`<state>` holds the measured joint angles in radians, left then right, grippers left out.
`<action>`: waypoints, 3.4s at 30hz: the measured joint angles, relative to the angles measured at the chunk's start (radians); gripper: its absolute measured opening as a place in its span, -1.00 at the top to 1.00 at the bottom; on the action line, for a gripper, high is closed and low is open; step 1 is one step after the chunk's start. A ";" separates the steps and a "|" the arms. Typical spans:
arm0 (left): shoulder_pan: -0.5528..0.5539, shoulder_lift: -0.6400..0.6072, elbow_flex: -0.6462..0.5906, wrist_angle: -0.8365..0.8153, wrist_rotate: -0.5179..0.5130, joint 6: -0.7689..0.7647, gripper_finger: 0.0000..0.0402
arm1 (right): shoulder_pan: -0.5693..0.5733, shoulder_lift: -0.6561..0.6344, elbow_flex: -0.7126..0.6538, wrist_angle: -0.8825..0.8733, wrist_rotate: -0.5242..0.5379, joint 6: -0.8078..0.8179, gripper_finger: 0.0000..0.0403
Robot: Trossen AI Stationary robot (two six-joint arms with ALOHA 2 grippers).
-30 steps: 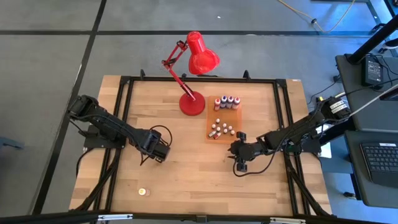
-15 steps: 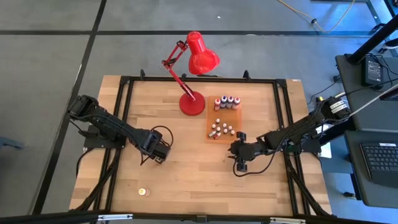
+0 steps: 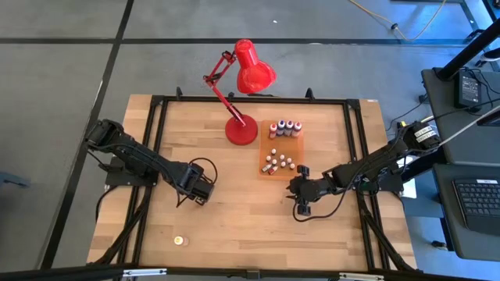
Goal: Pick & Place food coloring
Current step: Put the small brown food coloring bottle into the orange bin, then put the large yellow food coloring bottle into the orange bin
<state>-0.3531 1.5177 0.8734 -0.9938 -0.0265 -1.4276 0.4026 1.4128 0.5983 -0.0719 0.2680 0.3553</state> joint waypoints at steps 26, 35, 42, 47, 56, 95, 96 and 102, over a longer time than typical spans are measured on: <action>0.000 0.004 0.000 -0.001 -0.010 0.018 0.74 | 0.000 0.000 0.000 -0.001 0.000 0.000 0.23; 0.043 0.005 0.116 0.151 -0.168 0.172 0.75 | 0.000 0.000 0.000 -0.001 0.000 -0.045 0.23; 0.148 0.046 0.217 0.611 -0.181 0.531 0.76 | 0.000 0.000 0.000 0.000 -0.005 -0.065 0.23; 0.221 0.181 0.406 0.532 -0.133 0.705 0.76 | 0.000 0.000 0.000 0.004 -0.006 -0.106 0.23; 0.342 0.429 0.797 0.296 -0.103 0.952 0.76 | 0.000 0.000 0.000 -0.006 -0.008 -0.098 0.23; 0.466 0.599 0.859 0.212 0.003 0.995 0.54 | 0.000 0.000 -0.001 -0.069 -0.019 -0.042 0.23; 0.466 0.599 0.859 0.212 0.008 0.996 0.53 | 0.000 0.000 -0.001 -0.069 -0.019 -0.042 0.23; 0.466 0.560 0.859 0.148 0.079 0.996 0.48 | 0.000 0.000 -0.001 -0.070 -0.018 -0.042 0.23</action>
<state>0.1129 2.0777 1.7320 -0.8458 0.0523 -0.4319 0.4023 1.4124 0.5976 -0.1414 0.2497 0.3134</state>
